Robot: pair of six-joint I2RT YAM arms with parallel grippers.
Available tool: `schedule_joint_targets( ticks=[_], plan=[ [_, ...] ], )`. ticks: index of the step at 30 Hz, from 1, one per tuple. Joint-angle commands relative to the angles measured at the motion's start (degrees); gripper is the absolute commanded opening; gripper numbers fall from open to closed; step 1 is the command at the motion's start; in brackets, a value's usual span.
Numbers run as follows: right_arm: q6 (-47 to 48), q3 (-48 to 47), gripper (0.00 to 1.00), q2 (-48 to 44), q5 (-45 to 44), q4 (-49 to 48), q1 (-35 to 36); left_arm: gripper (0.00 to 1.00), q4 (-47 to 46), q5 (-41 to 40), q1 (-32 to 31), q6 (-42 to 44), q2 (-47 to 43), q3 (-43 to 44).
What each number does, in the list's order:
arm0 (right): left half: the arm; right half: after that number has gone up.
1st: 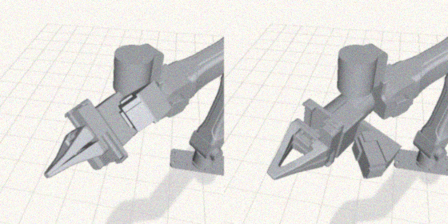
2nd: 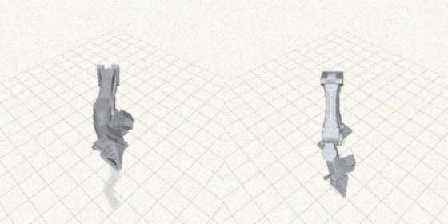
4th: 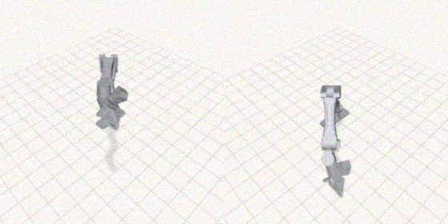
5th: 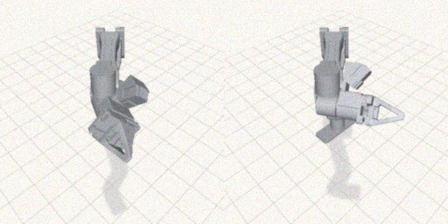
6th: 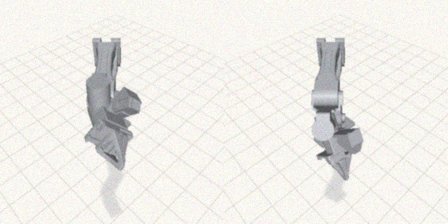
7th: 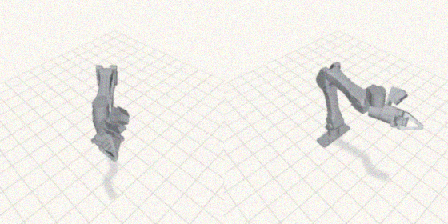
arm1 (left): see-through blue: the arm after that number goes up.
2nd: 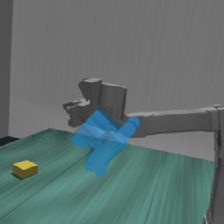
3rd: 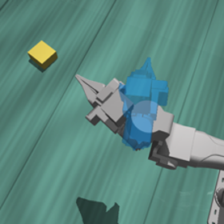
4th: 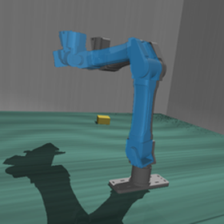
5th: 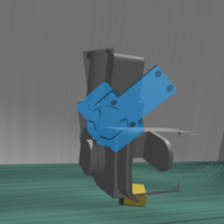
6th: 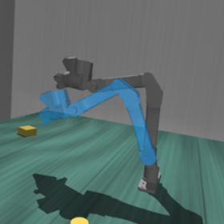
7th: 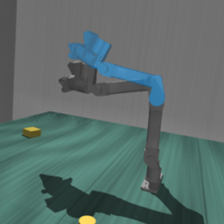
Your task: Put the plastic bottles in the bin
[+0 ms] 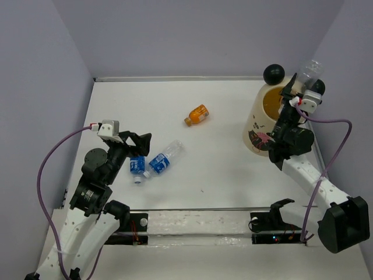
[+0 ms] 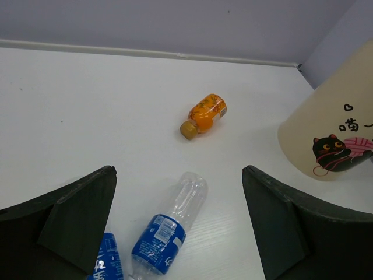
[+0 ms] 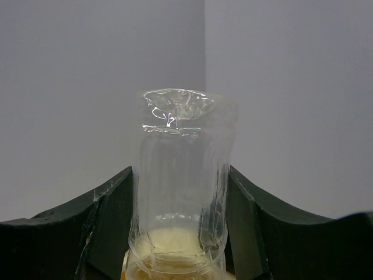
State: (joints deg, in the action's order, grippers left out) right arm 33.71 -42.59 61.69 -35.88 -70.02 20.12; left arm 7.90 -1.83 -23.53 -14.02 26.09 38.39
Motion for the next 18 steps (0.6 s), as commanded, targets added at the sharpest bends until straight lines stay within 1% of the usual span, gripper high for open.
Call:
schedule_joint_targets(
  ticks=[1,7,11,12,14,15,16,18],
  plan=[
    [-8.9,-1.4,0.48,1.7,3.1,-1.4,-3.2,0.99,-2.6,1.2,0.1,0.1,0.6,2.3],
    [-12.9,2.9,0.50,3.1,3.1,-3.0,-3.9,0.99,-2.7,1.1,-0.3,0.2,0.9,2.3],
    [-13.5,4.0,0.68,2.4,2.7,-2.5,-3.9,0.99,-2.7,1.1,-0.9,0.3,0.8,2.4],
    [-13.8,4.1,0.75,2.0,2.7,-2.0,-3.9,0.99,-2.7,1.1,-0.9,0.2,0.7,2.4],
    [-15.6,3.7,0.82,-0.2,3.0,0.9,-3.9,0.99,-2.6,1.0,-1.0,0.3,0.4,2.3],
    [-16.1,3.4,0.85,-0.9,3.1,2.6,-3.9,0.99,-2.7,0.9,-1.0,0.3,0.3,2.4],
    [-17.1,2.9,0.86,-2.2,3.4,5.7,-3.9,0.99,-2.6,0.9,-1.0,0.2,0.0,2.3],
    [-18.0,1.1,0.86,-3.3,3.3,8.8,-3.9,0.99,-2.6,0.9,-1.0,0.2,-0.2,2.2]
  ],
)
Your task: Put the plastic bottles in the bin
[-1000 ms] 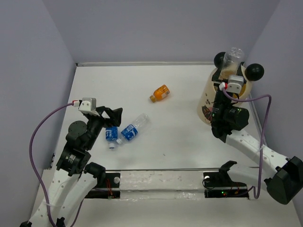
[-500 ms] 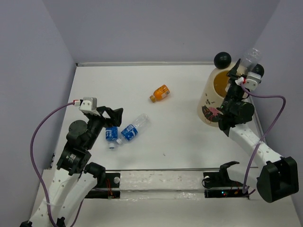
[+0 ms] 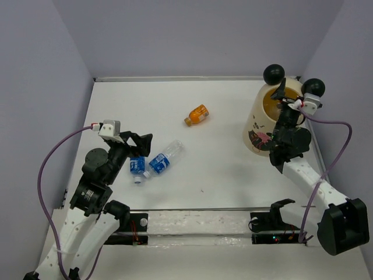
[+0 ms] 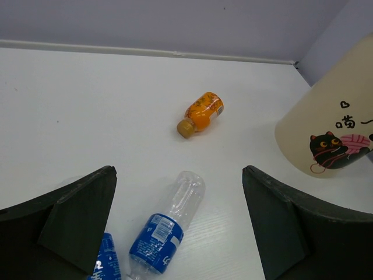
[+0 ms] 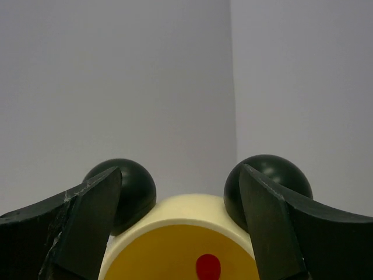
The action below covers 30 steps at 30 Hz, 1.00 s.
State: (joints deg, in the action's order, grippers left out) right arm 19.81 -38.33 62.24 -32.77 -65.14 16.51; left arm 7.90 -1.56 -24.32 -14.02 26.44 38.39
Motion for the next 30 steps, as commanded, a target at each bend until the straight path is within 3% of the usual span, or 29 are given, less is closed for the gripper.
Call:
schedule_joint_targets(
  ticks=[1,6,10,12,14,16,23,30],
  plan=[
    [-5.4,-3.8,0.86,-5.2,0.4,7.5,-0.3,0.99,-2.6,0.7,-0.3,0.2,-0.8,2.2],
    [-11.6,-9.4,0.86,-8.4,6.0,23.0,-0.3,0.99,-2.5,0.3,-0.2,0.2,-1.0,2.2],
    [-22.9,-19.7,0.81,-8.5,16.6,47.7,-0.3,0.99,-2.5,0.0,-0.1,0.1,-1.4,2.2],
    [-30.8,-22.6,0.80,-7.5,26.2,57.8,-0.3,0.99,-2.5,-0.5,-0.1,0.1,-1.4,2.4],
    [-38.2,-23.7,0.82,-5.7,32.3,61.6,1.6,0.99,-2.2,-1.0,0.0,0.0,-1.5,2.3],
    [-42.1,-22.8,0.85,-5.0,31.6,64.4,5.1,0.99,-2.1,-1.5,0.2,-0.2,-1.2,2.3],
    [-59.3,-16.3,0.97,3.8,16.8,61.8,28.3,0.99,-1.6,-2.7,1.1,-1.0,-0.5,2.5],
    [-76.1,-14.0,1.00,16.1,10.5,55.9,35.3,0.99,-1.2,-2.8,1.4,-1.2,-2.0,2.4]
  ],
)
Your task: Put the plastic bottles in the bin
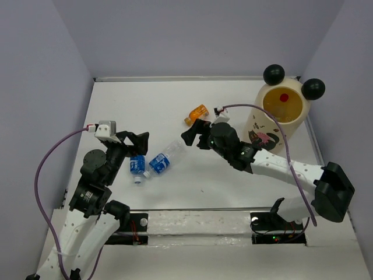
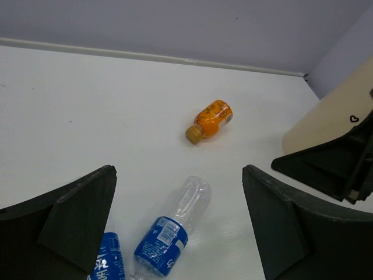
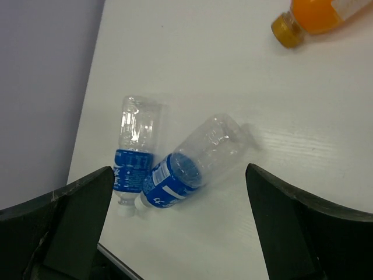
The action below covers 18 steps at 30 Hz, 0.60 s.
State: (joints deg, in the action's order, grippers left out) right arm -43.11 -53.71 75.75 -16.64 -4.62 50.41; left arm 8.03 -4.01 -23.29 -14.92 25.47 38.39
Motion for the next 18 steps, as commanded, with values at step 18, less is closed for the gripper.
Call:
schedule_joint_targets(
  ticks=[18],
  plan=[
    [-23.7,-7.0,1.00,29.1,0.5,-8.0,1.4,0.99,-0.9,0.1,-1.7,-0.1,-3.3,2.4]
  ],
)
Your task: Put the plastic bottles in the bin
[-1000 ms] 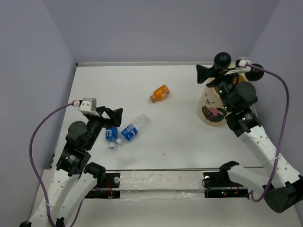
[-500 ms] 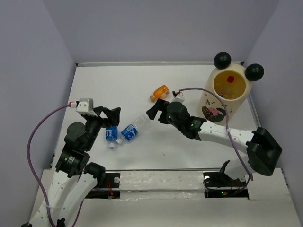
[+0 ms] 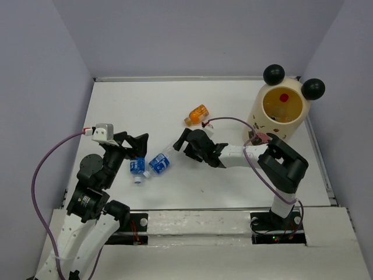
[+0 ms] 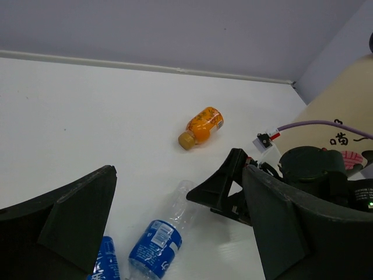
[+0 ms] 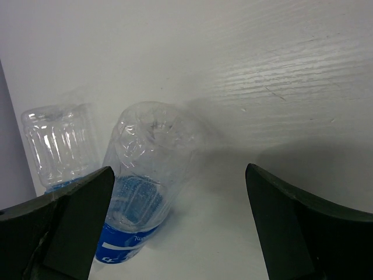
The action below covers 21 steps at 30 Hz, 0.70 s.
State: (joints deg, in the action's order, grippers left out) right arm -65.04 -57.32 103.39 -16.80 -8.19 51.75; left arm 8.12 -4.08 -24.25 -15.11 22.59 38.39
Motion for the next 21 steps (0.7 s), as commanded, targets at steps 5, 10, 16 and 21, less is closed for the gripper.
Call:
schedule_joint_targets(
  ticks=[5,10,16,21],
  plan=[
    [-2.9,-3.4,1.00,4.8,1.3,-8.3,0.1,0.99,-1.1,0.1,-1.1,0.2,-0.4,2.5],
    [-3.5,-5.3,0.98,8.3,2.1,-10.4,0.1,0.99,-1.1,0.0,-1.3,0.3,-0.1,2.4],
    [-3.4,-8.0,0.91,10.6,2.6,-10.5,0.1,0.99,-1.1,-0.1,-1.3,0.3,0.3,2.5],
    [-3.3,-8.3,0.82,11.2,1.9,-10.5,0.1,0.99,-1.1,-0.1,-1.3,0.3,0.4,2.5]
  ],
)
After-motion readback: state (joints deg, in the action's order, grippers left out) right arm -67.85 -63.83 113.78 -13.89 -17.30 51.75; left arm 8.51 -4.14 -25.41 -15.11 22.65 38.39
